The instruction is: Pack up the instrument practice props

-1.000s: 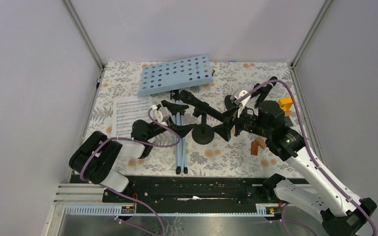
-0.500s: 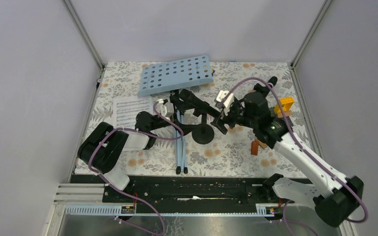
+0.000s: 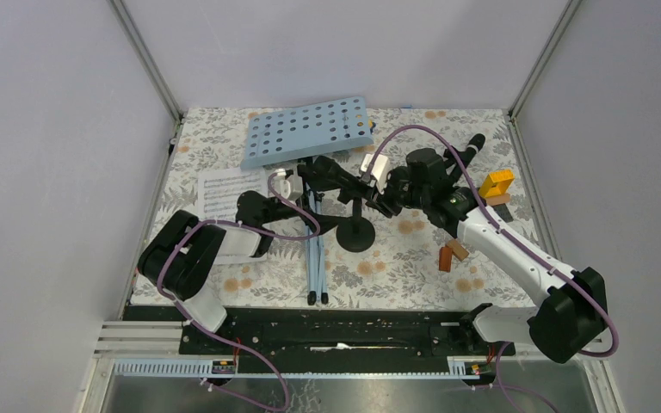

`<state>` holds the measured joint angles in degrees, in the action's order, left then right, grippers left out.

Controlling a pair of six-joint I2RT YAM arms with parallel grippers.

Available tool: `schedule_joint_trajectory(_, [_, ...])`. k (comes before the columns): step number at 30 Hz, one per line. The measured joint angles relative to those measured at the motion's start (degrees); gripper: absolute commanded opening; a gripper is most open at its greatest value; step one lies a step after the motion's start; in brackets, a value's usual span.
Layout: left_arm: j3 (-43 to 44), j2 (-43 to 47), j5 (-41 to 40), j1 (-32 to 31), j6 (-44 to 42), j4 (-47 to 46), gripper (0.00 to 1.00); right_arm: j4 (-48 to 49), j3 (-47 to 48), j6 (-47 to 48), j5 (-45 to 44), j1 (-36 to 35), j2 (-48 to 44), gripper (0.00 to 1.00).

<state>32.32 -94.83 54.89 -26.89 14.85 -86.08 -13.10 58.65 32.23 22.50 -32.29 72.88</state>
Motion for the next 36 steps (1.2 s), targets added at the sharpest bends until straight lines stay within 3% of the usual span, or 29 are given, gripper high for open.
schedule_joint_trajectory(2, [0.2, -0.2, 0.2, 0.1, 0.1, -0.1, 0.94, 0.0, 0.1, 0.2, 0.2, 0.0, 0.2, 0.24])
schedule_joint_trajectory(5, [0.5, -0.4, 0.4, 0.4, 0.2, -0.2, 0.93, 0.1, 0.3, 0.6, 0.9, 0.0, 0.6, 0.01])
schedule_joint_trajectory(6, [0.7, -0.6, 0.5, 0.4, 0.2, -0.2, 0.93, 0.1, 0.4, 0.7, 1.1, 0.1, 0.6, 0.00])
schedule_joint_trajectory(13, [4.4, -3.7, 1.8, 0.9, 2.2, -0.5, 0.73, 0.0, 0.4, 2.5, 3.5, 0.3, 0.7, 0.00])
schedule_joint_trajectory(23, [6.1, -6.3, 5.6, 1.0, 4.9, -0.4, 0.71, -0.3, 0.4, 3.4, 6.1, 0.3, 0.9, 0.00])
schedule_joint_trajectory(33, [6.1, -7.4, 6.0, 1.3, 5.6, -0.4, 0.40, -0.4, 0.3, 3.6, 7.1, 0.3, 0.9, 0.00])
schedule_joint_trajectory(36, [6.1, -7.4, 6.1, 1.4, 6.1, -0.5, 0.24, -0.3, 0.2, 3.6, 7.2, 0.3, 0.9, 0.00])
